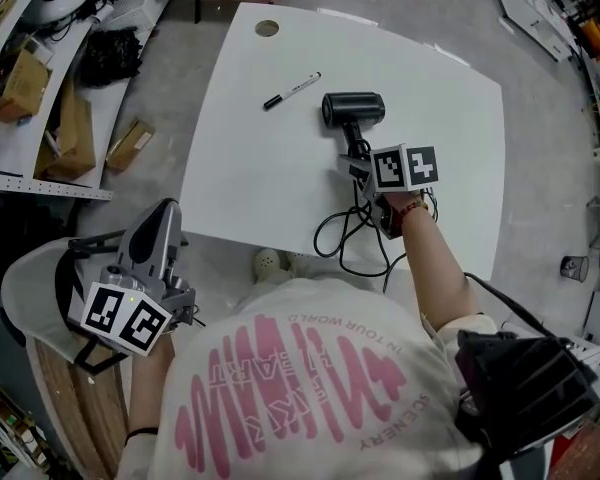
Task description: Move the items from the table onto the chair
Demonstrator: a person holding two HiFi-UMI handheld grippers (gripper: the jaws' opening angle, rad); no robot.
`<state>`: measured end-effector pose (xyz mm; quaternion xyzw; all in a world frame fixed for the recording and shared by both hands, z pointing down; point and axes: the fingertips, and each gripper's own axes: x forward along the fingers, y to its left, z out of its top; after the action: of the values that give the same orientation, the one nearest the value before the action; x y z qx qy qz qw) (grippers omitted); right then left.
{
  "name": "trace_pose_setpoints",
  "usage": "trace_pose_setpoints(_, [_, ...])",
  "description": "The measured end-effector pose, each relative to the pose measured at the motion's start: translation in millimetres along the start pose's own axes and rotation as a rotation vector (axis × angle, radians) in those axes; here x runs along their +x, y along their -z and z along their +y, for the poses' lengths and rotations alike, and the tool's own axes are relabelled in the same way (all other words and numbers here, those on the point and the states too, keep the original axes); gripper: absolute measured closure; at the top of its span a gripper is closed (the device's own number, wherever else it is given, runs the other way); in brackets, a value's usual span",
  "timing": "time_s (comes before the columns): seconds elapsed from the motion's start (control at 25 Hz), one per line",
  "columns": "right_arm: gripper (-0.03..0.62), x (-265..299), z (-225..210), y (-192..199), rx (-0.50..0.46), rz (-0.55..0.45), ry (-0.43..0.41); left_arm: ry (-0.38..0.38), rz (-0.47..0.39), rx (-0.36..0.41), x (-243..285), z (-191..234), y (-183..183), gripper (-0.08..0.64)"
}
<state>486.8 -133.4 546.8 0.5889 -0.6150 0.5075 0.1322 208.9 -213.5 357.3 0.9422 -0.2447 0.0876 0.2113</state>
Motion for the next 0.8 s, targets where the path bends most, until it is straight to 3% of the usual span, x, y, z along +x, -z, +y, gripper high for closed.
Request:
trace_pose_setpoints(0.32, [0.377, -30, 21, -25, 0.293, -0.177, -0.313, -0.017, -0.027, 0.016, -8, -11, -2, 0.549])
trace_pose_setpoints(0.44, [0.377, -43, 37, -39, 0.314, -0.232, -0.429, -0.044, -0.045, 0.016, -14, -15, -2, 0.551])
trace_pose_setpoints(0.6, [0.377, -71, 83, -74, 0.298, -0.304, -0.694, -0.099, -0.084, 0.016, -23, -26, -8, 0.551])
trace_pose_setpoints(0.8, [0.377, -98, 130, -90, 0.267, -0.29, -0.872, -0.174, -0.165, -0.001, -44, -47, -12, 0.551])
